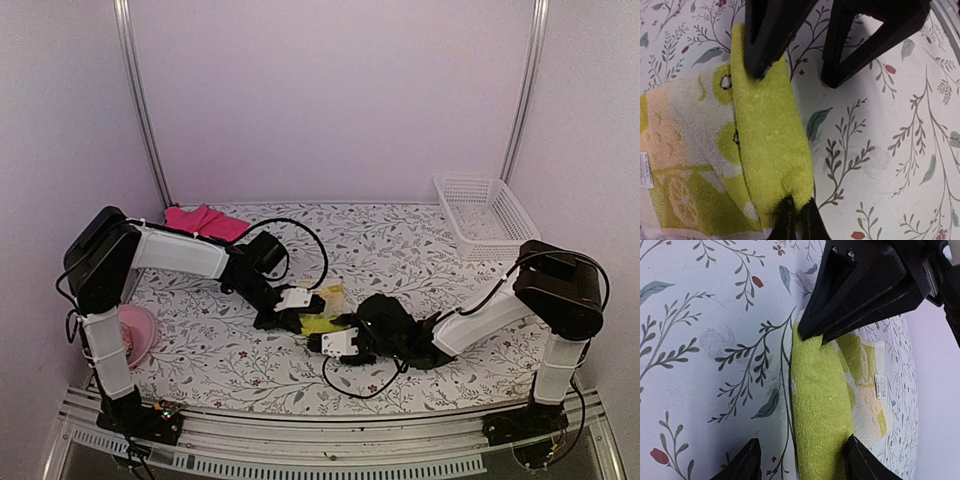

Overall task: Roll the towels
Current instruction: Roll the towel at the center of the board.

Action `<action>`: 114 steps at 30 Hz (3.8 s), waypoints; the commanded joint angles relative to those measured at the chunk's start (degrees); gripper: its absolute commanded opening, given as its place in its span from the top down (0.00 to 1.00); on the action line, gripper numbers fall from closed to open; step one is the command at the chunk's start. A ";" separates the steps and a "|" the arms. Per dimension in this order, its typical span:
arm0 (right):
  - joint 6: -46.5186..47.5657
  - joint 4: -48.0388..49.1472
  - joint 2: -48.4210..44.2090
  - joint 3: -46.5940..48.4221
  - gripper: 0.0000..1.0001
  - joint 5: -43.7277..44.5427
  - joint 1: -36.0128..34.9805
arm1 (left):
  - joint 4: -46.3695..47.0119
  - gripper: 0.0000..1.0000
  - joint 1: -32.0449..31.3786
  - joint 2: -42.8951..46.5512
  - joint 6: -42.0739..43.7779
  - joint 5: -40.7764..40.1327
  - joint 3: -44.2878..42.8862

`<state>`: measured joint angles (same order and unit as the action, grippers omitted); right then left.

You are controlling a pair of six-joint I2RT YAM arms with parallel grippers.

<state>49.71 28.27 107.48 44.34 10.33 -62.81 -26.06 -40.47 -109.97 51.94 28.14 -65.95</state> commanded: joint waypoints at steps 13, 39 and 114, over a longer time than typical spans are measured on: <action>-4.87 -11.43 5.72 7.03 0.73 0.67 2.46 | -2.48 1.00 0.85 0.84 0.26 2.49 1.97; -21.31 -55.57 10.64 34.58 0.87 -31.26 9.95 | 42.87 0.49 1.62 35.47 9.44 -8.28 38.36; -26.52 -72.30 21.46 51.93 0.58 -56.77 18.74 | 60.81 1.00 -12.98 10.29 19.43 -31.80 39.68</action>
<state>21.23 -45.41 132.49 97.43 -49.45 -44.49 53.08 -52.77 -104.60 76.44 -6.92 -22.44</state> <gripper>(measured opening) 0.368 0.064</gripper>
